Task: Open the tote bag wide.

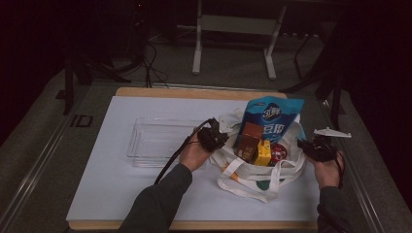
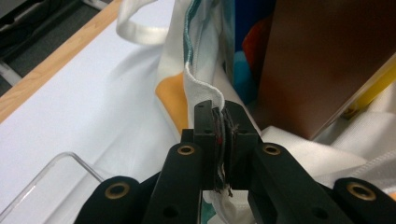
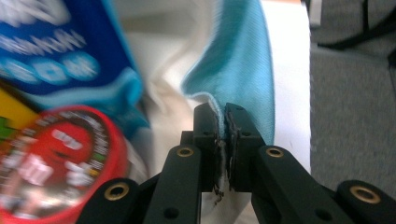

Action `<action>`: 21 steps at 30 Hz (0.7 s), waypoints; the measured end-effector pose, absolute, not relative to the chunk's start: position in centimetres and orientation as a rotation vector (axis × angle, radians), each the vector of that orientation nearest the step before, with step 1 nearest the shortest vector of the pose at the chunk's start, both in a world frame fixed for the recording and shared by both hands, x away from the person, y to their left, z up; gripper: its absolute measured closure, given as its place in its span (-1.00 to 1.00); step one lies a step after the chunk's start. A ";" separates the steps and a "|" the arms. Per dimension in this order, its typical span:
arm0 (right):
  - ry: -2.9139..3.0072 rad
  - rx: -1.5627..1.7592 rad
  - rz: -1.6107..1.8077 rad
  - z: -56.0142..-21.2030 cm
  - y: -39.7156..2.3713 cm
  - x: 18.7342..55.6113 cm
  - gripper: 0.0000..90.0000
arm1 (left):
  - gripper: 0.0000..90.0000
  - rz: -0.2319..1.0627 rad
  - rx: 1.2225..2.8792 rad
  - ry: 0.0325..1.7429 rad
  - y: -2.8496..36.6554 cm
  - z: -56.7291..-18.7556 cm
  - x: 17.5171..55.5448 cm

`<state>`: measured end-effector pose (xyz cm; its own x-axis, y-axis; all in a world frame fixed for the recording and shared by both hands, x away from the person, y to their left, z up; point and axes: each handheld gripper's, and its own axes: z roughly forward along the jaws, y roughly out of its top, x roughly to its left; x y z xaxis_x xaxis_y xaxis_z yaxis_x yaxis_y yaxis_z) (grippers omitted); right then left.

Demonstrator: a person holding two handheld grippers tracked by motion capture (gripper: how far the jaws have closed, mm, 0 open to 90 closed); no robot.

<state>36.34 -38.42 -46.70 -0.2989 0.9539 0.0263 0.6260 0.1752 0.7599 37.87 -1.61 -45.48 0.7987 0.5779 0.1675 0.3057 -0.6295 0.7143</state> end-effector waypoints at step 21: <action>1.968 1.480 1.016 -46.8 -38.5 33.7 0.36 | 0.88 0.444 2.313 0.666 -1.5 -46.3 37.9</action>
